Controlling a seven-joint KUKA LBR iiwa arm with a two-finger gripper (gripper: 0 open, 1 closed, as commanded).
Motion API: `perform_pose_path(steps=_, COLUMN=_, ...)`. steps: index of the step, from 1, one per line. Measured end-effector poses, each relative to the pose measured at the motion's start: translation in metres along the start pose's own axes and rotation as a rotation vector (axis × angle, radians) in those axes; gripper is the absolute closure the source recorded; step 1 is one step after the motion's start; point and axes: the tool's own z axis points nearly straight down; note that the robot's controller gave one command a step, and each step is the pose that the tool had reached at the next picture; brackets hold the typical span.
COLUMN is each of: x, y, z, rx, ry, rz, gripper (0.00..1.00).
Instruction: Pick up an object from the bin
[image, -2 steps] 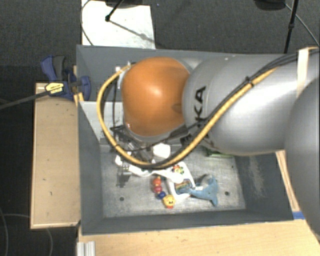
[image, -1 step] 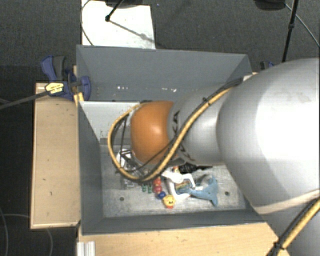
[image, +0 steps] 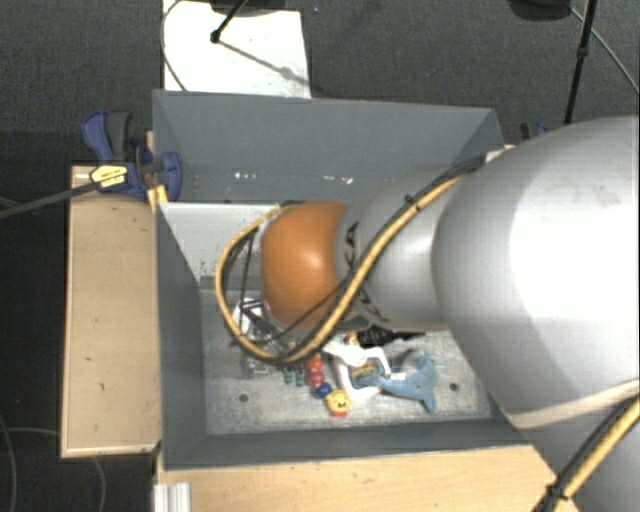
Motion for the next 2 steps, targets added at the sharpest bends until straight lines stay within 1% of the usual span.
perform_pose_path(steps=1, x=0.005, y=0.021, z=-0.018, rx=0.003, ry=0.003, rz=-0.003, gripper=1.0)
perform_pose_path(steps=2, x=0.007, y=0.041, z=-0.031, rx=-0.001, ry=0.0, rz=0.001, gripper=1.0)
